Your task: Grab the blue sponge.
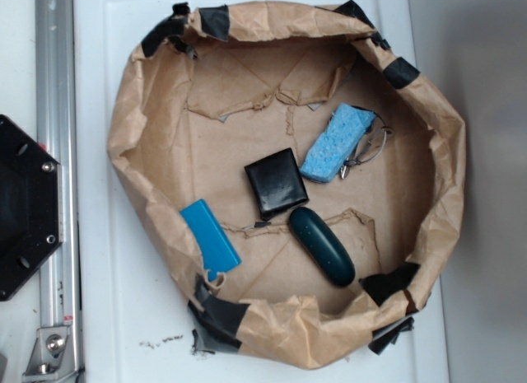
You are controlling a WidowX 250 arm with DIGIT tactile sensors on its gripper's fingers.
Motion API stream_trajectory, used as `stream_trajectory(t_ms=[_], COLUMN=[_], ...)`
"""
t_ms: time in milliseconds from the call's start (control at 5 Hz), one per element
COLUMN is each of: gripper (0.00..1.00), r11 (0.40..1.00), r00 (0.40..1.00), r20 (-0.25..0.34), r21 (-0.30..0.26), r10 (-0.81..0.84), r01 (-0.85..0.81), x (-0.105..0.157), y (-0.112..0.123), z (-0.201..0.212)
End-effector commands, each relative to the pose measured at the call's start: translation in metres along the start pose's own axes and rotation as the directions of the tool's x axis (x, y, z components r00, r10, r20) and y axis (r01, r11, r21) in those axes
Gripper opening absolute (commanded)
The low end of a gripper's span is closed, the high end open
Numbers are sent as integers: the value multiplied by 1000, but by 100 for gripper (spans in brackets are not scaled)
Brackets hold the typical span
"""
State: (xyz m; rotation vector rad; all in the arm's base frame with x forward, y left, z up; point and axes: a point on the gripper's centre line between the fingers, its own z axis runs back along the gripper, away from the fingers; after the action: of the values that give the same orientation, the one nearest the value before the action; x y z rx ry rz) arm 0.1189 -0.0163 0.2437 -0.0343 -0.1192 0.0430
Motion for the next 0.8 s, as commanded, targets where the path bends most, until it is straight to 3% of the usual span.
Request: stream_trajectory(t_ms=[0,200,400,600], gripper=[100,100,100,100], r11=[1000,972,986,942], r00=[1000,977,985,942], r20=[0,-26,-48,-44], r21=[0,-104,-5,-30], r10=[0,211,165,334], r01=[0,-213,-165,-335], x=[0,40,88,116], y=[0,16,36,46], z=[0,-20,-49,-71])
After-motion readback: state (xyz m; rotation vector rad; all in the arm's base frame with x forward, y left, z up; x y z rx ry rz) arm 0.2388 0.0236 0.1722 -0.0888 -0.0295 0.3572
